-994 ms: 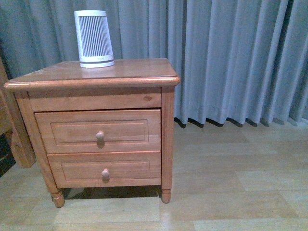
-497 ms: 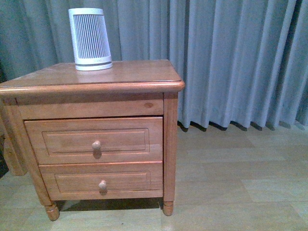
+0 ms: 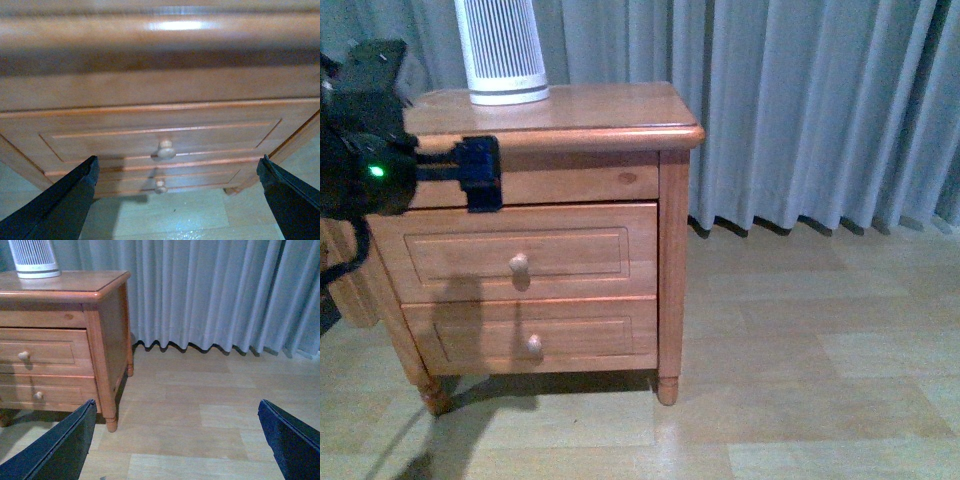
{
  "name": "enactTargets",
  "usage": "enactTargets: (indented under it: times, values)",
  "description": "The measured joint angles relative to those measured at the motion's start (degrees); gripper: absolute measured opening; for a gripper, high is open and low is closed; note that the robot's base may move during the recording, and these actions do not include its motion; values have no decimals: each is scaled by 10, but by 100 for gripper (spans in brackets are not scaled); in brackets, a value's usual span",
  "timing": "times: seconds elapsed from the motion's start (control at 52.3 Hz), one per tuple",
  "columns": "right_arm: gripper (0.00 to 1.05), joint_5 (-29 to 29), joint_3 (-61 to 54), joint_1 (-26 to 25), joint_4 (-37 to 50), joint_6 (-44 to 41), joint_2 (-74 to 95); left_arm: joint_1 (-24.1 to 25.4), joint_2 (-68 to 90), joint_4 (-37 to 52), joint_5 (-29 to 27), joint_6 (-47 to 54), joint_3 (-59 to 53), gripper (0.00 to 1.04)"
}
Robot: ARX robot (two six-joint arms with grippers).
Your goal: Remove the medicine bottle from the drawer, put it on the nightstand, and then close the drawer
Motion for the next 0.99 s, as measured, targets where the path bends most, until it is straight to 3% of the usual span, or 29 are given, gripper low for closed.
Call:
enactTargets:
  times: [0.134,0.535,0.994]
  values:
    - [98,0,0,0,0,0,0,-5,118,0,-23,-3,73,98]
    - [98,0,0,0,0,0,0,-10,250,-16,-53,-33,214,98]
    - [98,0,0,0,0,0,0,-30,300,-20,-81,-48,272,98]
